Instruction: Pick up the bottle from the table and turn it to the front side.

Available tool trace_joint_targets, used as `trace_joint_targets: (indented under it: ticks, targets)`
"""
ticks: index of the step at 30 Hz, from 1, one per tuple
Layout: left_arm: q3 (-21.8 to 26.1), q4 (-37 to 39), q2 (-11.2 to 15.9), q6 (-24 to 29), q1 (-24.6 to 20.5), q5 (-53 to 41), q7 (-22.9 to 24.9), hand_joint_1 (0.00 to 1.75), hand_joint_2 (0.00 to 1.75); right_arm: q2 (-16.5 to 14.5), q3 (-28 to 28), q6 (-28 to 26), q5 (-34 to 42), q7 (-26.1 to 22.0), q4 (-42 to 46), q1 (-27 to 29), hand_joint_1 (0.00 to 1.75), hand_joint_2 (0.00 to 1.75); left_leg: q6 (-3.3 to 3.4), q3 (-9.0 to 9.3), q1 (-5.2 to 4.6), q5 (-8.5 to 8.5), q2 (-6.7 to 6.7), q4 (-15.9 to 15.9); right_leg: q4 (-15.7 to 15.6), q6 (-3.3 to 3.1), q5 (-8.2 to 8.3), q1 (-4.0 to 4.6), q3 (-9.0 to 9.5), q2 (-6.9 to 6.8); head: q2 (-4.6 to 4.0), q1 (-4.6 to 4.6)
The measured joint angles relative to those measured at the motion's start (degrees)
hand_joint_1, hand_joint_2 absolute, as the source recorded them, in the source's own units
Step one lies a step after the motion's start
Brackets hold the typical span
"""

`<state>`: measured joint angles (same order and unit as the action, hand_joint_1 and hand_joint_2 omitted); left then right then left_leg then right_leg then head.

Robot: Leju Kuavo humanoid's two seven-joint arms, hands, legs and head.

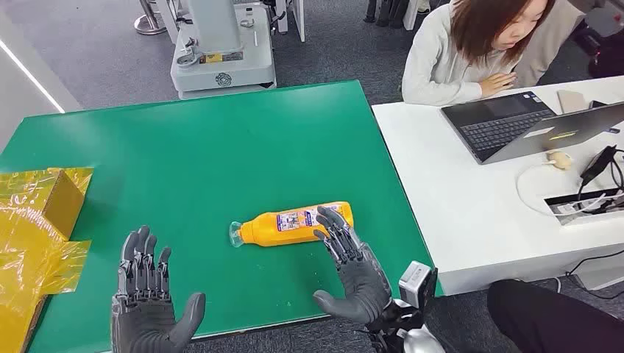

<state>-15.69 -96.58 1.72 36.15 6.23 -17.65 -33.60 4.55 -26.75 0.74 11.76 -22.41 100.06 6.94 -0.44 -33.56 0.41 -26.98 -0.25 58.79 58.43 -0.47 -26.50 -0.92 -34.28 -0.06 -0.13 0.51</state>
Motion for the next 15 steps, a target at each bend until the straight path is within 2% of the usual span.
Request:
trace_joint_targets:
  ticks: [15]
  targets:
    - [0.00,-0.37,-0.26,-0.48,0.09,-0.57,0.68,0.00,1.75,0.00,0.00,0.46,-0.13,-0.23,-0.09,-0.90,0.00,1.75,0.00,0.01,0.00,0.00,0.00,0.00,0.00,0.00,0.00,0.00,0.00,0.00,0.00,0.00]
